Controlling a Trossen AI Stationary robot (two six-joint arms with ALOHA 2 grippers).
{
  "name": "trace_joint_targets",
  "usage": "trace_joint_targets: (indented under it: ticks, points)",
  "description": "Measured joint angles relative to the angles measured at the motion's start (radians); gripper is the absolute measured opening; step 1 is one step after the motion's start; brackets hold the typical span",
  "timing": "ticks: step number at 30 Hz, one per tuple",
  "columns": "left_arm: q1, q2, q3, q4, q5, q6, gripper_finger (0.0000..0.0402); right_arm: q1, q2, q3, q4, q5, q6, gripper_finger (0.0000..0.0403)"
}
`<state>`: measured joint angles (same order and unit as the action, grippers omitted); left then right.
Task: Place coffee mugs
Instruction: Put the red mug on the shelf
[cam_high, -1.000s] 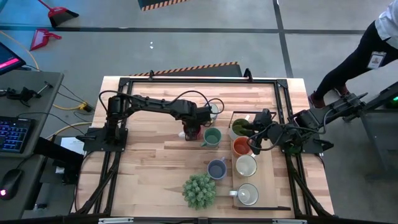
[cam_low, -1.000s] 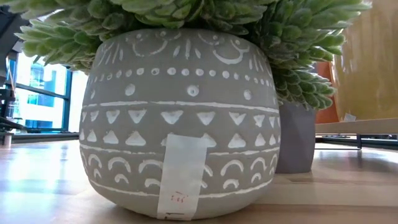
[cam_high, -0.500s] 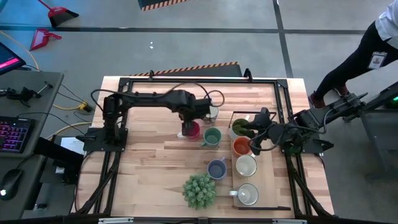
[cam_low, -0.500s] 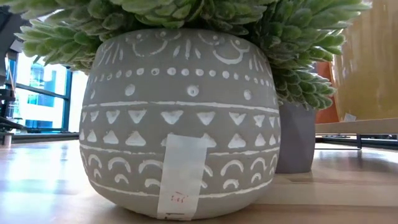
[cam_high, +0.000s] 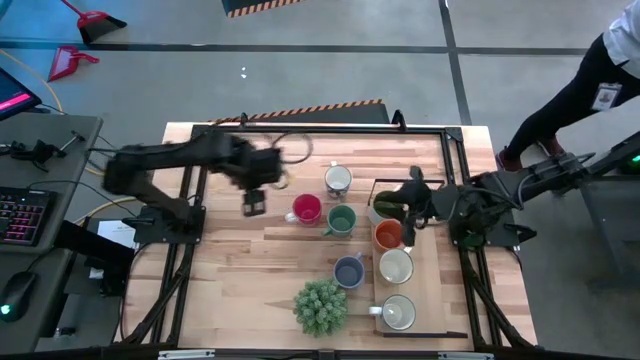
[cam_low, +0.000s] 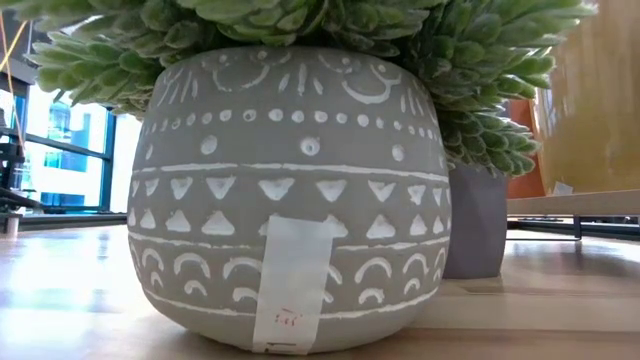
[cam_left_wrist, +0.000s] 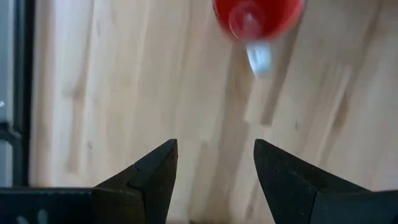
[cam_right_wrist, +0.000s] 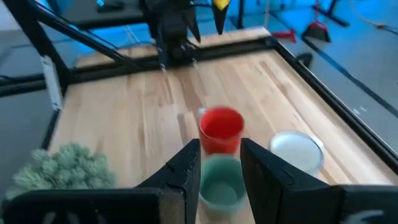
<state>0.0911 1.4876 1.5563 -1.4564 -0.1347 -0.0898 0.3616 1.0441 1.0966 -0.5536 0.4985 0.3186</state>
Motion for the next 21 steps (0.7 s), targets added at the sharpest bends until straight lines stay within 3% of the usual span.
trace_joint_targets:
  ticks: [7,14,18,21]
  points:
    - [-0.131,-0.353,-0.358,0.078,0.098,-0.224,0.0202,-0.131,0.077,0.0,0.279,-0.14,-0.205,0.0094]
    - [-0.234,-0.602,-0.592,0.191,0.102,-0.423,0.0202,-0.161,0.134,0.0,0.534,0.018,-0.3,0.0094]
    - [-0.244,-0.653,-0.642,0.195,0.099,-0.464,0.0202,-0.161,0.134,0.0,0.55,0.095,-0.24,0.0094]
    - [-0.243,-0.657,-0.658,0.194,0.076,-0.482,0.0202,-0.161,0.135,0.0,0.536,0.096,-0.222,0.0094]
